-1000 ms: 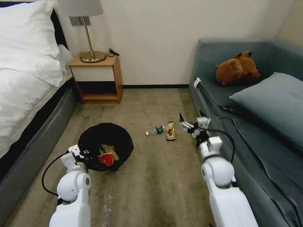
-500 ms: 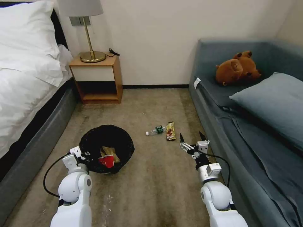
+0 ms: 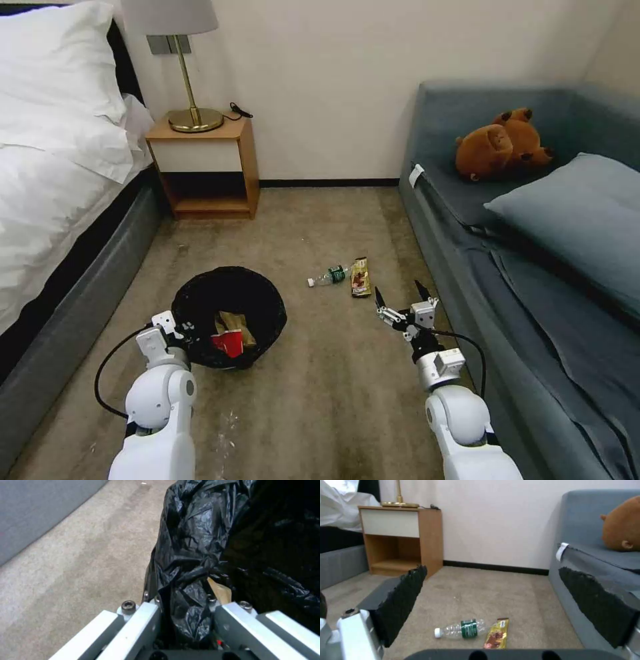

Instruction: Pick up the trash bin, then pick up the garbage on the floor and place it into the trash bin.

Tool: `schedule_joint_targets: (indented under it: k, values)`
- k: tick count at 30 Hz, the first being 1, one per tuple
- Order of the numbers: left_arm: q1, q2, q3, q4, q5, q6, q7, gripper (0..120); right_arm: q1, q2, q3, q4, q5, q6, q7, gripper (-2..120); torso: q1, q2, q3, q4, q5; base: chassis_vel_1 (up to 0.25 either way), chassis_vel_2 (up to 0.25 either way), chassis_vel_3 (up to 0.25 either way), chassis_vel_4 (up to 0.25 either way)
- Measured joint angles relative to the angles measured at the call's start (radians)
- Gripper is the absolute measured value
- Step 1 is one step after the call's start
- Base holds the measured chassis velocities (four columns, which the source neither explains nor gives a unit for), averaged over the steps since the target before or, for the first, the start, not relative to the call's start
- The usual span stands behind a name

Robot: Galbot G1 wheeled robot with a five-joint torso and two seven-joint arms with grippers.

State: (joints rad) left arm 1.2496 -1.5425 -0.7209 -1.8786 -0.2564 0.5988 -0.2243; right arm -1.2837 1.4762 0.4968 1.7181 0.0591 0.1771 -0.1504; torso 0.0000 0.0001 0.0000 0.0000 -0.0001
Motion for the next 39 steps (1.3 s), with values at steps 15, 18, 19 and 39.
schedule_joint_targets:
  k: [15,18,19,39]
  values:
    - [0.023,0.055,0.017,-0.021,0.014,0.001,0.007,3,-0.003,0.013,0.014,-0.001,-0.005,0.0,-0.004,100,0.0,0.0,0.0,0.0,0.0,0.0,0.0,0.0,0.0]
    - [0.027,0.055,0.018,-0.021,0.014,0.0,0.006,3,-0.002,0.019,0.016,-0.004,-0.014,0.009,-0.004,100,0.0,0.0,0.0,0.0,0.0,0.0,0.0,0.0,0.0]
    - [0.029,0.055,0.018,-0.021,0.014,0.0,0.006,3,-0.003,0.02,0.018,-0.005,-0.016,0.011,-0.005,100,0.0,0.0,0.0,0.0001,0.0,0.0,0.0,0.0,0.0]
    - [0.029,0.049,0.016,-0.026,0.013,-0.002,0.004,3,-0.01,0.023,0.033,-0.006,-0.017,0.026,-0.032,100,0.0,0.0,0.0,-0.0001,0.0001,-0.093,0.091,0.091,-0.102]
